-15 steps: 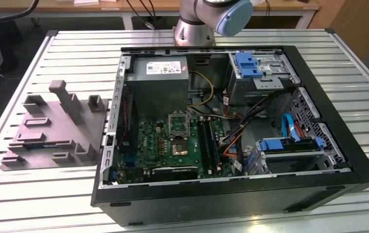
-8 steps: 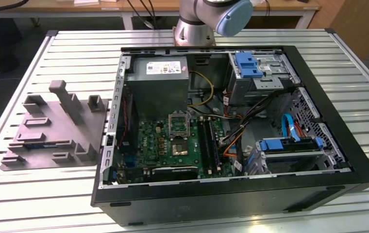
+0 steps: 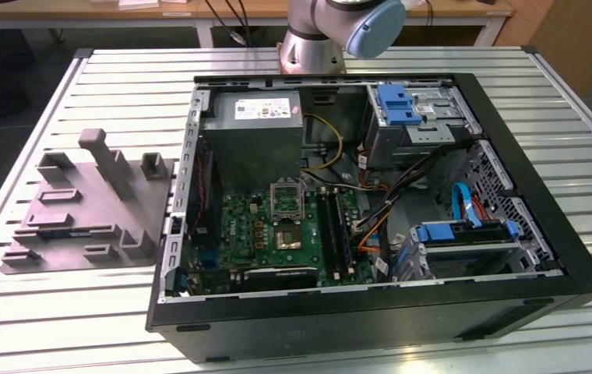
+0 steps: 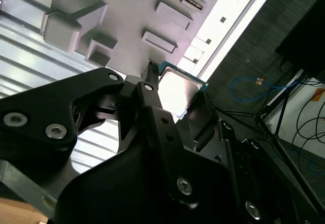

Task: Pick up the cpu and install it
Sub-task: 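Pick up the cpu and move it towards the insertion slot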

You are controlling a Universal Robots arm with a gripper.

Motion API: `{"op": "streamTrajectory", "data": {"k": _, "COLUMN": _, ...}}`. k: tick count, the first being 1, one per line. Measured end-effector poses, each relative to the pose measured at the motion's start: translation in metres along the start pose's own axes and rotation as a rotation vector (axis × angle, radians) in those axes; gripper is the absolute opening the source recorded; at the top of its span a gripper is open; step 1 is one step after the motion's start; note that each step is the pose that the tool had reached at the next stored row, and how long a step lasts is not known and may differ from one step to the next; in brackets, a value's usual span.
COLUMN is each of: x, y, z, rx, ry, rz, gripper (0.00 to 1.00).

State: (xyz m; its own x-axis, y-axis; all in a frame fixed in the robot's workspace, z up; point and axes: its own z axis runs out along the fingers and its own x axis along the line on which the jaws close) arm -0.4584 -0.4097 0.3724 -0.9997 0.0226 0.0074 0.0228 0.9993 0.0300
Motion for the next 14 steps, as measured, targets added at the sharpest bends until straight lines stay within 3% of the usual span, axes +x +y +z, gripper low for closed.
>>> {"op": "streamTrajectory", "data": {"k": 14, "x": -0.0035, "y": 0.0001, "z": -0.0002, "rx": 0.0002, "ry": 0.0004, "rz": 0.000, "gripper": 0.47}}
